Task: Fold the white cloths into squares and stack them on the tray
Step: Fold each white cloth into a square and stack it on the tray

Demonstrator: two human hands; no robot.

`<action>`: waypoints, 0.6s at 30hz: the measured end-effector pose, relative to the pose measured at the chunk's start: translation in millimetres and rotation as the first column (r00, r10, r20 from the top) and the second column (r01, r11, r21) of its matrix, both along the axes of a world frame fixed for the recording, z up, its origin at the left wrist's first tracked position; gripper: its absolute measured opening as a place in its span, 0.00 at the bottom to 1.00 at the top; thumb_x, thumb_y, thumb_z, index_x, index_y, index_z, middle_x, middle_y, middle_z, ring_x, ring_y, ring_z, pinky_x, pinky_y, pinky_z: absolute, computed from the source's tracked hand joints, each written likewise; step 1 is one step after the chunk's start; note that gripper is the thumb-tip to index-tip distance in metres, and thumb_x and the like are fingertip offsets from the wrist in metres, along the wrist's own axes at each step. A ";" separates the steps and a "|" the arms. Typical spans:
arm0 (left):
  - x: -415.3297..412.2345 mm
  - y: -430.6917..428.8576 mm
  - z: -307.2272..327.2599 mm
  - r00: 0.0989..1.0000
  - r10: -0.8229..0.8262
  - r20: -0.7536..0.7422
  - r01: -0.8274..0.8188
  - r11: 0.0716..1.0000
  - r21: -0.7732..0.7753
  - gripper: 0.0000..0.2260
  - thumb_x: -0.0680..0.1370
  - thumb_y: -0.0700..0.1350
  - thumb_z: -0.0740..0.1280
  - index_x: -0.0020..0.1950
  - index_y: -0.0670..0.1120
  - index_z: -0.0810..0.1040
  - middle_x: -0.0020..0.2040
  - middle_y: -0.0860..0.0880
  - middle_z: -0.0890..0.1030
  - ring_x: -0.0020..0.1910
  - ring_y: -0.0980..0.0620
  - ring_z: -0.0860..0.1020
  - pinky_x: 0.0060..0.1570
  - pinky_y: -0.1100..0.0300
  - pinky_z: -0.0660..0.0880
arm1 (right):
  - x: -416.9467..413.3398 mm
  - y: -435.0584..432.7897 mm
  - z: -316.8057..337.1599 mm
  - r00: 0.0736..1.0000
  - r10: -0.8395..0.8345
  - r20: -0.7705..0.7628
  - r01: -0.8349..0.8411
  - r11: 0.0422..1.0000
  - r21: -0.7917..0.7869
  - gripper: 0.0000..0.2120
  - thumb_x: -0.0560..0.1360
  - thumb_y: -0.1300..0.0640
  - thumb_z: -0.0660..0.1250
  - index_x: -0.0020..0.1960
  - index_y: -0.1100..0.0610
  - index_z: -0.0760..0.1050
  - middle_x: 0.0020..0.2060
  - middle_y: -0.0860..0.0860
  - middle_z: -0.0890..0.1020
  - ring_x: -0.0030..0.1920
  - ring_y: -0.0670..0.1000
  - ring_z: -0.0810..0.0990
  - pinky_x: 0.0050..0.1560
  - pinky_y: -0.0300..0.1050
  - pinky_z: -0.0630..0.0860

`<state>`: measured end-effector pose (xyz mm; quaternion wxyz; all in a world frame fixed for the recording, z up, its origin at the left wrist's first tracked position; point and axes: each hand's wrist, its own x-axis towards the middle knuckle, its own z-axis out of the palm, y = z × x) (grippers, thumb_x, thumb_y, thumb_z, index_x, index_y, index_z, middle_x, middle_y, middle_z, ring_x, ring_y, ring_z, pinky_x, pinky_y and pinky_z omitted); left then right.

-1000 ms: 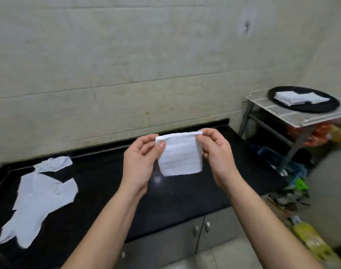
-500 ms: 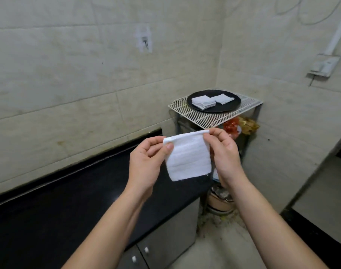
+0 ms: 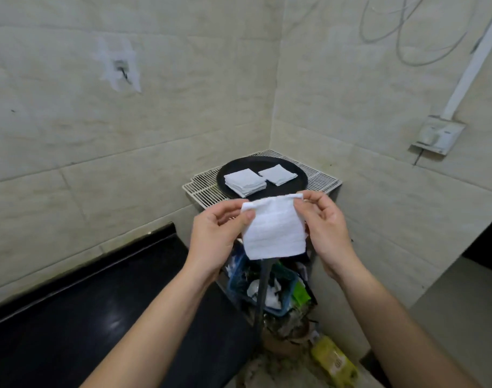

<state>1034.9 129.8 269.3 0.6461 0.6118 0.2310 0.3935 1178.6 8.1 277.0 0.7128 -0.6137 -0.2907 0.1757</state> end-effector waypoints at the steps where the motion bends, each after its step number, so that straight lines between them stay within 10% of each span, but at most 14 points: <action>1: 17.8 6.3 1.9 1.000 0.002 -0.006 -0.002 0.999 0.039 0.07 0.74 0.38 0.75 0.51 0.44 0.84 0.47 0.46 0.86 0.45 0.53 0.83 0.46 0.55 0.80 | 15.9 3.9 0.4 1.000 -0.010 -0.011 0.010 1.000 0.007 0.03 0.80 0.58 0.67 0.50 0.51 0.76 0.35 0.43 0.82 0.35 0.41 0.77 0.34 0.37 0.72; 11: 166.2 40.8 -17.6 0.979 0.100 -0.180 -0.047 0.960 0.278 0.03 0.79 0.46 0.69 0.52 0.52 0.78 0.41 0.47 0.81 0.38 0.47 0.80 0.40 0.45 0.79 | 174.1 46.1 -29.8 0.999 0.031 -0.032 -0.031 0.999 -0.005 0.02 0.80 0.59 0.67 0.52 0.54 0.76 0.42 0.54 0.82 0.39 0.47 0.79 0.40 0.43 0.75; 18: 276.6 50.8 -23.8 0.943 0.230 -0.243 -0.220 0.973 0.067 0.03 0.78 0.49 0.71 0.49 0.52 0.79 0.43 0.46 0.84 0.45 0.43 0.84 0.47 0.35 0.80 | 307.5 86.2 -37.1 0.976 0.214 -0.029 -0.216 0.971 -0.105 0.03 0.80 0.53 0.68 0.53 0.50 0.77 0.44 0.49 0.86 0.42 0.46 0.84 0.38 0.41 0.77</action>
